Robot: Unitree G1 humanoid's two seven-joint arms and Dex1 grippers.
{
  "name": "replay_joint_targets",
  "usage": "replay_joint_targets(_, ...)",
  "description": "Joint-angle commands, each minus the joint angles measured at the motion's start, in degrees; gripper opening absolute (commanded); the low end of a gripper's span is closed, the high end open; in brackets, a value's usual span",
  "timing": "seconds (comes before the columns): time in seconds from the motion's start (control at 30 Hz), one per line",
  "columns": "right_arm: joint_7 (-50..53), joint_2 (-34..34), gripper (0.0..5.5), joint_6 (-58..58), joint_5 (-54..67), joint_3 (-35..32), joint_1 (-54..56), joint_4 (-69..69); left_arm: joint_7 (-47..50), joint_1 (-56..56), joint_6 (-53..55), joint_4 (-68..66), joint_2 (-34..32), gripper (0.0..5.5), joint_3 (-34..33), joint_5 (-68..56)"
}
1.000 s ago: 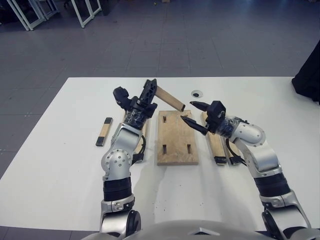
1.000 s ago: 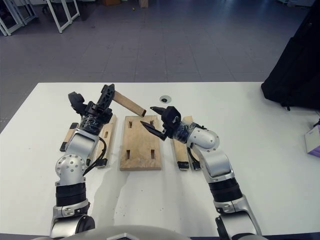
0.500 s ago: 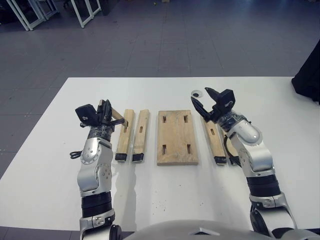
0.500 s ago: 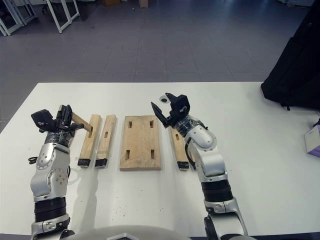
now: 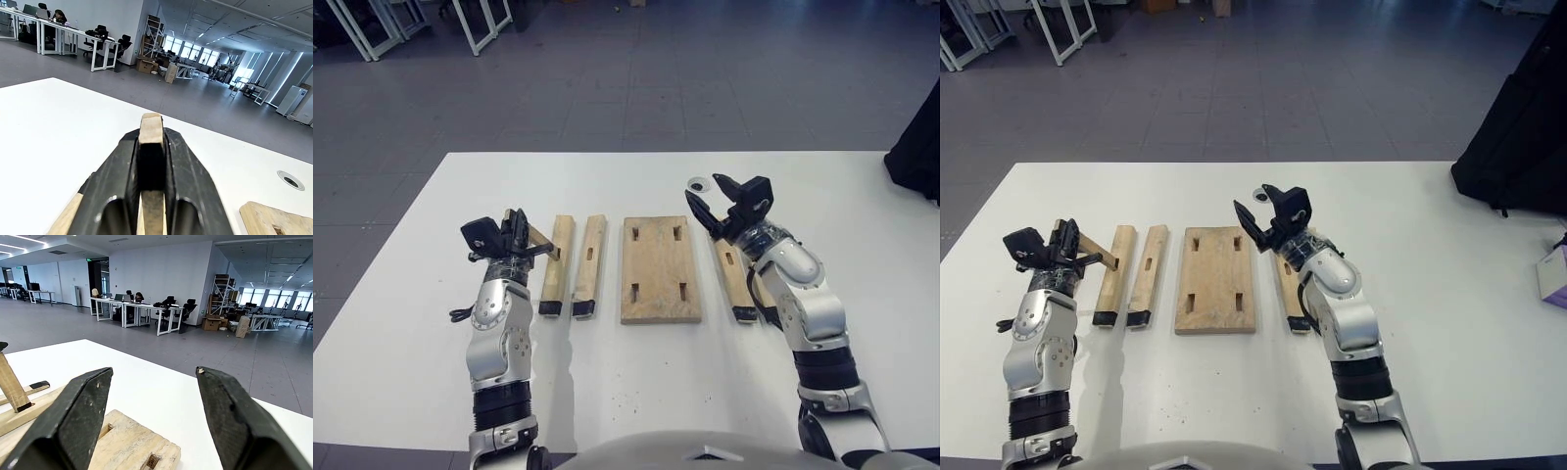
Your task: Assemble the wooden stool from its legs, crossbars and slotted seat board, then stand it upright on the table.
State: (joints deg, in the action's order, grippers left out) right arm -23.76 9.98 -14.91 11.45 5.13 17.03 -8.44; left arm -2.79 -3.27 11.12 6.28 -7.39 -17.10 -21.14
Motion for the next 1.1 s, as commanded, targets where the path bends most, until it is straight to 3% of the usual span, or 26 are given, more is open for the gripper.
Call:
replay_joint_targets(0.03, -0.2, 1.1, 3.10, -1.2, 0.2, -0.7, 1.4, -1.0, -0.7, 0.9, 3.9, -2.3, -1.2, 0.43, 2.4, 2.0)
replay_joint_targets(0.37, 1.4, -0.5, 3.10, -11.2, 6.2, -1.3, 3.8, -9.6, 3.6, 1.5, 15.4, -0.5, -4.2, 0.43, 6.7, 9.7)
replay_joint_targets(0.83, 1.1, 1.4, 3.10, -11.8, 4.9, 2.6, 2.8, -11.9, 2.6, 1.6, 15.7, -0.4, -2.6, 0.43, 7.2, 10.1)
replay_joint_targets(1.0, 1.1, 1.6, 3.10, -11.2, 4.5, 2.9, 2.7, -11.5, 2.5, -0.3, 12.9, 2.6, -1.9, 1.52, 6.6, 10.1)
replay_joint_targets(1.1, 0.8, 1.7, 3.10, -10.6, 3.9, 3.0, 2.6, -11.2, 3.5, -1.4, 12.0, 5.2, -2.2, 1.54, 7.0, 12.1)
